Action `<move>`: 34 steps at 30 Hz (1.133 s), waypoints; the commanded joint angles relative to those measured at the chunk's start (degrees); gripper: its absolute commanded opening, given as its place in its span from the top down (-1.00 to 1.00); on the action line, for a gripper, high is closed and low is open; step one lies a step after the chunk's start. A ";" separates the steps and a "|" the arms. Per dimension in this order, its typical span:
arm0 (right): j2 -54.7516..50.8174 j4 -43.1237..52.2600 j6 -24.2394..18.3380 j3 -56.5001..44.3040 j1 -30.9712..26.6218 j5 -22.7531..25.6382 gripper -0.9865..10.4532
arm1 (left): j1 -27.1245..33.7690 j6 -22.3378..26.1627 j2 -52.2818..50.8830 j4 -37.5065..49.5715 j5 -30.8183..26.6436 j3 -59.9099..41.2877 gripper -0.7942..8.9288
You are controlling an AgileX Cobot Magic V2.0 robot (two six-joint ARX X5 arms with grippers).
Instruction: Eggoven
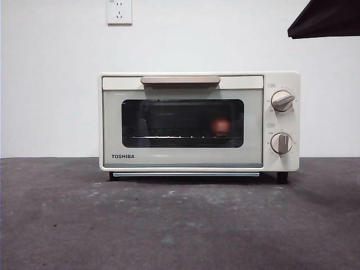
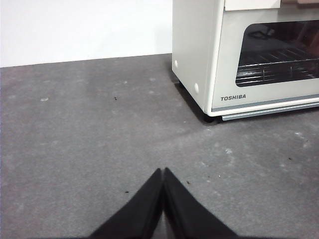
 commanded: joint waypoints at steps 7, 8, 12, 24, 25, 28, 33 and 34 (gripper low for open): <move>-5.57 -0.61 -8.52 -0.35 -5.38 2.21 0.82 | 0.17 -0.52 -0.13 0.37 0.04 -1.55 0.82; -6.60 -0.70 -9.07 -0.85 -7.34 1.29 0.82 | 0.17 -0.52 -0.13 0.37 0.07 -1.55 0.82; -12.20 -0.70 -9.25 -4.61 -16.15 -0.61 0.82 | 0.17 -0.52 -0.13 0.35 0.07 -1.55 0.82; -30.21 1.42 -10.73 -19.67 -32.94 -0.02 0.82 | 0.17 -0.52 -0.13 0.37 0.04 -1.55 0.82; -31.34 1.40 -10.73 -20.85 -33.11 -0.02 0.82 | 0.17 -0.52 -0.13 0.37 0.07 -1.55 0.82; -33.94 1.40 -10.47 -24.02 -33.11 -0.04 0.82 | 0.17 -0.52 -0.13 0.37 0.04 -1.55 0.82; -36.37 -4.42 -9.88 -25.03 -33.11 -0.02 0.82 | 0.17 -0.52 -0.11 0.39 0.07 -1.55 0.82; -36.81 -5.42 -9.90 -25.03 -33.11 -0.02 0.82 | 0.17 -0.52 -0.11 0.33 0.04 -1.55 0.82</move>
